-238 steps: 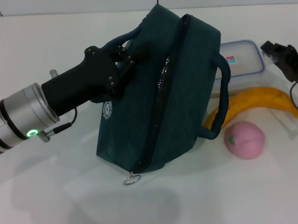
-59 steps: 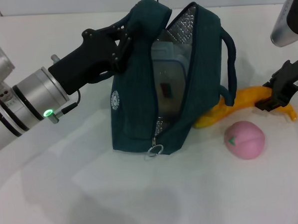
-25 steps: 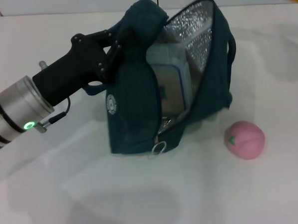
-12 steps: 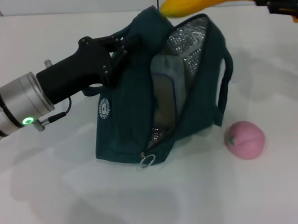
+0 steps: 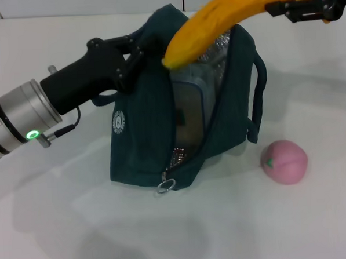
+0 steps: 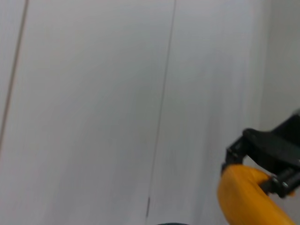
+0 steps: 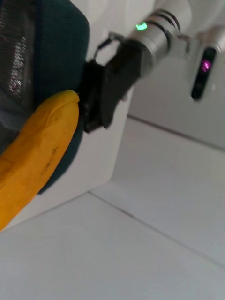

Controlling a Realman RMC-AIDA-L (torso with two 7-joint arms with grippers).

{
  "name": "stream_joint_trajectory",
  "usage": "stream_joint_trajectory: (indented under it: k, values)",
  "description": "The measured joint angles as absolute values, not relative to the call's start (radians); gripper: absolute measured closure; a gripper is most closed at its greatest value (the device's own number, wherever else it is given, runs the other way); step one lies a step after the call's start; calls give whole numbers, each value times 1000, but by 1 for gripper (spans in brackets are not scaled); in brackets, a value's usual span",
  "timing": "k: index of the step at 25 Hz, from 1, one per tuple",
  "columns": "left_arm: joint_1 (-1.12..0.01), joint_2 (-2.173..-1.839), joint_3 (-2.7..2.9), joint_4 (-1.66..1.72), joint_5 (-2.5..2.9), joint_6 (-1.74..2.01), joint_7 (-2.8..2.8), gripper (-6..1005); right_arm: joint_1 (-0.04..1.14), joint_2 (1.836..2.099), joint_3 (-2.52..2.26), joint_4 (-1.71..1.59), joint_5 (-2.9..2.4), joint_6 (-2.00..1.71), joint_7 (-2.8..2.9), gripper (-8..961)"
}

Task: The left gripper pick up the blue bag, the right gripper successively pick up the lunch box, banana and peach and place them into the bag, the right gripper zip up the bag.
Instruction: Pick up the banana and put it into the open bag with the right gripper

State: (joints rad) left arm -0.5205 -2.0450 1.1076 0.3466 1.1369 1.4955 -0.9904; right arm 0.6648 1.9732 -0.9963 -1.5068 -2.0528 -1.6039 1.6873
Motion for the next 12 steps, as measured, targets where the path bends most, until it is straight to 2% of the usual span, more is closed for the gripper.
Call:
stream_joint_trajectory:
  k: [5,12]
  values:
    - [-512,-2048,1068,347,1137,1495,-989,958,651,1983,-991,-1529,-2073,-1610,1632,429]
    - [-518,-2048,1063,347,1137,1496,-989,958,661,1971,-1017,-1536,-2114,-1656,1615,419]
